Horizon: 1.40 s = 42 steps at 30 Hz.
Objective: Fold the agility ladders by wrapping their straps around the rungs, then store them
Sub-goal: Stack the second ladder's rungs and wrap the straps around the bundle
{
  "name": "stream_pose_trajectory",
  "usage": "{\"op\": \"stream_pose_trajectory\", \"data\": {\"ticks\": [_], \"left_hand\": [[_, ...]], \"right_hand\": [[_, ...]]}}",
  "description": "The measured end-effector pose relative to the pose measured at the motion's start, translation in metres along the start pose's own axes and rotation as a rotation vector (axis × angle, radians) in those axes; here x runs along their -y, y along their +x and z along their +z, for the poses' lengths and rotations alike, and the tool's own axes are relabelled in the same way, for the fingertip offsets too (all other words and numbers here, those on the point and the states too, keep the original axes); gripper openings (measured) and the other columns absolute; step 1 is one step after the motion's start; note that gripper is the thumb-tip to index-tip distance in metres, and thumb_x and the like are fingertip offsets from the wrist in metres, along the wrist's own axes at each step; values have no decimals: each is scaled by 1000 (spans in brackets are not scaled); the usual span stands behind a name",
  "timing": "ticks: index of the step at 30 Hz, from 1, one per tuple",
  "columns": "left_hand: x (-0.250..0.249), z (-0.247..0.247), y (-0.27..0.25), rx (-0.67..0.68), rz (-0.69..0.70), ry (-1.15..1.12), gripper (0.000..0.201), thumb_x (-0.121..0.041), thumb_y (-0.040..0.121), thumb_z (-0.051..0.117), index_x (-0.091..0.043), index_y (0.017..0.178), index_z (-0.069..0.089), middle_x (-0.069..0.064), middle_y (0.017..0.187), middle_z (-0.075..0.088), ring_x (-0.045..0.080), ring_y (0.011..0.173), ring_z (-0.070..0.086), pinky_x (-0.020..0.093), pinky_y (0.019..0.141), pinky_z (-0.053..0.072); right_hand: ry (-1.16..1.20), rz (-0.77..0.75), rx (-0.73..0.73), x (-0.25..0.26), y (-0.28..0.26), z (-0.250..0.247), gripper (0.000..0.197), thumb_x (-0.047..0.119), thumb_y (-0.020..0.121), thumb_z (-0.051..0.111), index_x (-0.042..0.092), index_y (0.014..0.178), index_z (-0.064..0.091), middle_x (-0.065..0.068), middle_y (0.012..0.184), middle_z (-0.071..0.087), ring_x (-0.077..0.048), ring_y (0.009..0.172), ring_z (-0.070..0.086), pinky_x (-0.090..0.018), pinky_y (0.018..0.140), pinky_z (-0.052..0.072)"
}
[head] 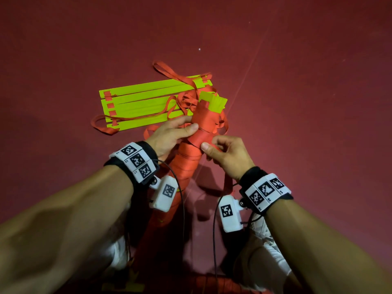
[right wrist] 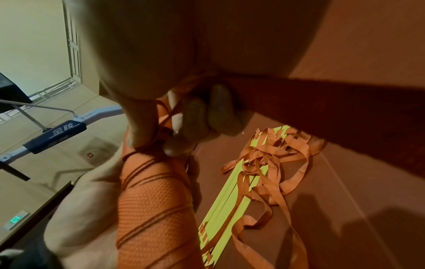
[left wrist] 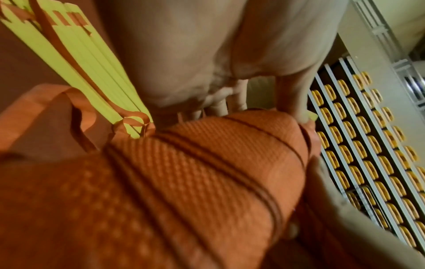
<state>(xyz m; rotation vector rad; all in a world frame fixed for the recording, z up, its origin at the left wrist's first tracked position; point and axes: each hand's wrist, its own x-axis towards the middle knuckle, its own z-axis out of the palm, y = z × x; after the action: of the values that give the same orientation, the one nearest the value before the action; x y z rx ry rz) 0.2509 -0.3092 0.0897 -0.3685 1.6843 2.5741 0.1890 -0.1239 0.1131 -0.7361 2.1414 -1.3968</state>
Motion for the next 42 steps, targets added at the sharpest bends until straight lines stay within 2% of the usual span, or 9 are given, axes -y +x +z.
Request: {"op": "stream_pose_trajectory", "data": {"ticks": [2,6,13,20,26,35,38,40,42], "left_hand": [[1,7,0,22,3,27,29,-24,85,75,-19,112,67,-1,94,75,12,84,70,28,77,57],[2,11,2,-13,15,134,82,-49,45,98,-25,115,65,-7,91,76,9,80,70,28,73,56],[1,0,1,-74,16,122,56,-20,61,87,-22,113,68,0,96,77,16,88,72,36,81,56],[6,3,2,-85,4,57,66,-32,49,87,-18,111,70,9,97,77,19,81,73,37,80,59],[4,10,-1,-47,15,28,51,-27,59,79,-17,107,67,5,87,73,21,76,68,34,69,57],[2,15,-2,-34,70,185,56,-39,53,87,-21,102,68,-2,88,75,16,80,70,36,78,57],[0,21,-2,-56,79,135,48,-37,55,85,-16,96,71,3,86,75,17,76,70,34,72,58],[-1,24,-1,-61,90,106,42,-37,60,83,-15,95,73,6,87,75,17,75,69,32,71,58],[-1,25,0,-78,107,85,42,-37,64,82,-13,98,75,13,93,74,23,82,68,37,77,56]], "right_hand": [[-33,-9,-62,-2,2,3,42,35,85,77,2,65,61,2,51,53,-10,48,41,-28,52,34],[-65,-52,-88,-2,3,10,41,47,77,74,6,74,67,-8,60,59,-30,57,52,-43,58,46],[27,-40,30,-1,-2,7,21,7,96,63,17,77,66,3,67,64,0,52,52,-15,55,40],[-10,33,-2,-4,-1,6,22,24,92,70,4,82,70,3,66,66,0,54,56,-17,56,44],[-156,147,47,-16,1,10,49,63,85,62,15,83,68,-9,78,71,-12,60,57,-46,66,53],[14,62,101,-6,-1,11,16,26,96,64,11,97,71,12,73,63,2,53,51,-18,54,42],[82,78,75,-2,-1,9,39,37,91,69,-2,98,67,-5,73,56,-7,51,46,-22,49,40],[102,119,79,3,0,8,57,50,85,68,-7,92,63,1,62,50,-6,45,41,-22,47,37],[110,124,100,9,0,7,41,47,87,63,8,73,61,14,51,43,-3,41,38,-22,46,34]]}}
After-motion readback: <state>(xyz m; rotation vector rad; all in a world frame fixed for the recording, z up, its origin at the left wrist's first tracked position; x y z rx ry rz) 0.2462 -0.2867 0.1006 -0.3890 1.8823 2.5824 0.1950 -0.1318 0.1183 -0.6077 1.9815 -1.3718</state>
